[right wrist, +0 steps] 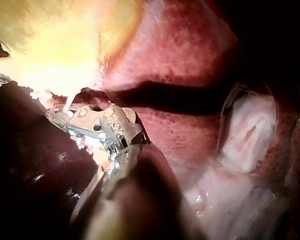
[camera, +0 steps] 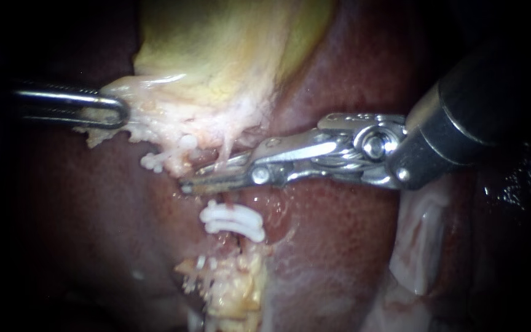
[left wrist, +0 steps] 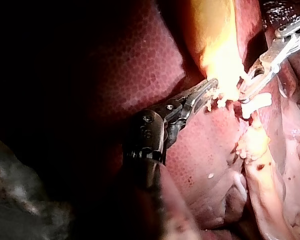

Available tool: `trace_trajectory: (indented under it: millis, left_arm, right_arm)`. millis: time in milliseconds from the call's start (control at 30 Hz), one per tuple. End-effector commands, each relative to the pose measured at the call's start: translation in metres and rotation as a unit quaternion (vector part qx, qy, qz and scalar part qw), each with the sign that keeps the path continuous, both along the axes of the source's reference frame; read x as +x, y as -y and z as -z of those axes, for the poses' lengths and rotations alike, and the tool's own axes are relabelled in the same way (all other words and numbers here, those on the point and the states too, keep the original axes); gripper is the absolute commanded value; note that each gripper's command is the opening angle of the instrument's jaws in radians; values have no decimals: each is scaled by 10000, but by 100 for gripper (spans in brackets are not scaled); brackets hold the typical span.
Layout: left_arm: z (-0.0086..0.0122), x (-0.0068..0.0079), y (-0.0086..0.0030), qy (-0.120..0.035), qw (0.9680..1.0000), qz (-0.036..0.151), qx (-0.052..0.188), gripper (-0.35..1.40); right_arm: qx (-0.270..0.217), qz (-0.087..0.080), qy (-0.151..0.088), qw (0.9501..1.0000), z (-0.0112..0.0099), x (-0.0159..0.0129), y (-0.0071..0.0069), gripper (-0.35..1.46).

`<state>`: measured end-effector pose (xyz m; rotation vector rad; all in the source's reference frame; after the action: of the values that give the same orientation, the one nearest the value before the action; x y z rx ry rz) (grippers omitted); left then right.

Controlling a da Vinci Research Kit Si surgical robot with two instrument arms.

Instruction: Going back third clip right tube

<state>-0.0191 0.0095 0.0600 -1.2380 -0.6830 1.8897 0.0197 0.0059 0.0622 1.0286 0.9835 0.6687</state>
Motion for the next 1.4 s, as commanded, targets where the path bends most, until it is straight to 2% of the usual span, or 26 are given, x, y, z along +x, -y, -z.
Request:
trace_trajectory:
  millis: [33,67,167,200,300,400,533,633,900,1033,1233,1400]
  left_arm:
    - [0,0,0,-1,10000,1,0,-35]
    - [0,0,0,-1,10000,1,0,-35]
    - [0,0,0,-1,10000,1,-1,-35]
    - [0,0,0,-1,10000,1,-1,-35]
    - [0,0,0,-2,10000,1,-2,-35]
    - [0,0,1,-2,10000,2,-2,-35]
    - [-1,0,1,-3,10000,3,-4,-35]
    - [-1,0,1,-3,10000,3,-4,-35]
    - [0,0,1,-3,10000,2,-4,-35]
    - [0,1,1,-2,10000,0,-4,-35]
    - [0,2,2,-2,10000,0,-4,-35]
    - [0,2,2,-1,10000,-1,-4,-35]
  right_arm:
    - [-3,2,-1,10000,-1,0,1,-35]
    - [-7,-2,-13,10000,-2,0,3,-35]
    - [-110,-31,-68,9999,-9,0,6,7]
    - [-181,-44,-76,9998,-12,0,6,14]
    - [-428,-104,-96,9990,-19,-1,7,31]
    - [-745,-215,-93,9969,-27,-2,4,40]
    - [-1196,-388,-57,9920,-34,-7,-1,46]
    - [-1557,-563,31,9862,-37,-13,-3,49]
    - [-2132,-693,119,9745,-33,-47,3,50]
    - [-2416,-502,-67,9691,-28,-70,7,50]
    - [-2658,-378,-203,9631,-19,-90,10,50]
    - [-2677,-366,-218,9625,-16,-92,10,50]
